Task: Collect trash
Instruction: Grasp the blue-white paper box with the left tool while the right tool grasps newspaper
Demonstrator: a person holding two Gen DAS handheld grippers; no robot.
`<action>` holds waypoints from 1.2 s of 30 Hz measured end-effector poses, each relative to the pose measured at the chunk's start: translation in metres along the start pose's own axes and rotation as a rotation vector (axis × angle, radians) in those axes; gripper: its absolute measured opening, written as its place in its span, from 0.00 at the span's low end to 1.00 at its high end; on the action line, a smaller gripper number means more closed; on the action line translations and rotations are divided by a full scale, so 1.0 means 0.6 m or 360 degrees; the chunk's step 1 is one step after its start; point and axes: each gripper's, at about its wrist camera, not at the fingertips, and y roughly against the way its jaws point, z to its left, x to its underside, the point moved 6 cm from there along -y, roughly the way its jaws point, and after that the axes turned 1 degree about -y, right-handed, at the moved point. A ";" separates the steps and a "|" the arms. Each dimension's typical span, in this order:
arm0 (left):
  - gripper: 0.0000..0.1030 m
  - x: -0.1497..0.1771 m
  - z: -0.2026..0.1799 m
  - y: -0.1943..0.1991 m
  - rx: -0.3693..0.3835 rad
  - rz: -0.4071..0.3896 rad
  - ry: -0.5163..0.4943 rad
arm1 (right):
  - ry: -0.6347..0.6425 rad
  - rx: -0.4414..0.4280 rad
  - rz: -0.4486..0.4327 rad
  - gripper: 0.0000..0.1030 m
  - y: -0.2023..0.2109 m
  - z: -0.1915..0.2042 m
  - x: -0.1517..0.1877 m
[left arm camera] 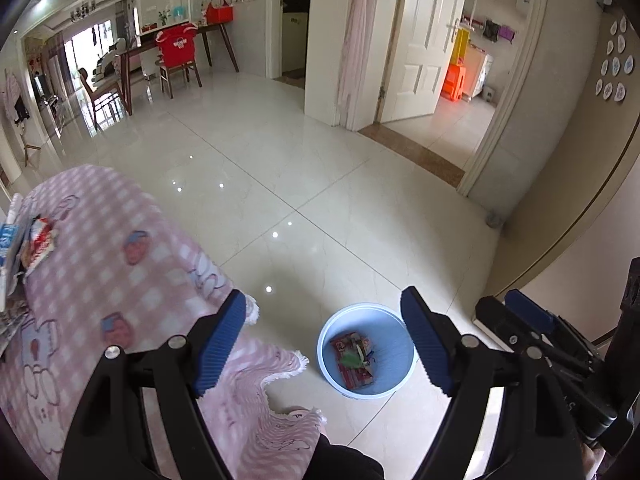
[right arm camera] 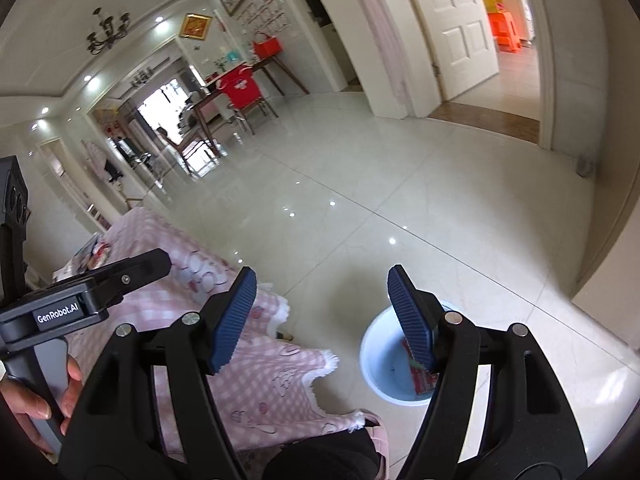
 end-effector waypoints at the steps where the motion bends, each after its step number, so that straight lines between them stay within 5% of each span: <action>1: 0.76 0.002 0.013 0.014 -0.0014 -0.0021 0.0014 | 0.0019 -0.0018 -0.0002 0.66 0.003 0.013 0.000; 8: 0.78 0.011 0.154 0.122 -0.0204 -0.0185 0.0174 | 0.0218 -0.0247 0.0013 0.66 0.011 0.168 0.000; 16: 0.80 0.038 0.390 0.195 -0.0474 -0.0260 0.0505 | 0.0426 -0.0433 0.0092 0.66 -0.027 0.345 0.015; 22: 0.80 0.041 0.502 0.171 -0.0458 -0.0220 0.0671 | 0.0504 -0.0520 0.0198 0.66 -0.094 0.445 0.020; 29: 0.79 0.022 0.530 0.111 -0.0467 -0.0155 0.0642 | 0.0493 -0.0546 0.0308 0.66 -0.161 0.491 0.033; 31: 0.70 0.019 0.523 0.090 -0.0475 -0.0123 0.0606 | 0.0478 -0.0544 0.0320 0.66 -0.173 0.498 0.033; 34: 0.24 0.022 0.514 0.075 -0.0439 -0.0067 0.0559 | 0.0455 -0.0545 0.0345 0.66 -0.188 0.505 0.034; 36: 0.18 0.026 0.513 0.081 -0.0429 -0.0084 0.0569 | 0.0453 -0.0542 0.0358 0.66 -0.193 0.510 0.036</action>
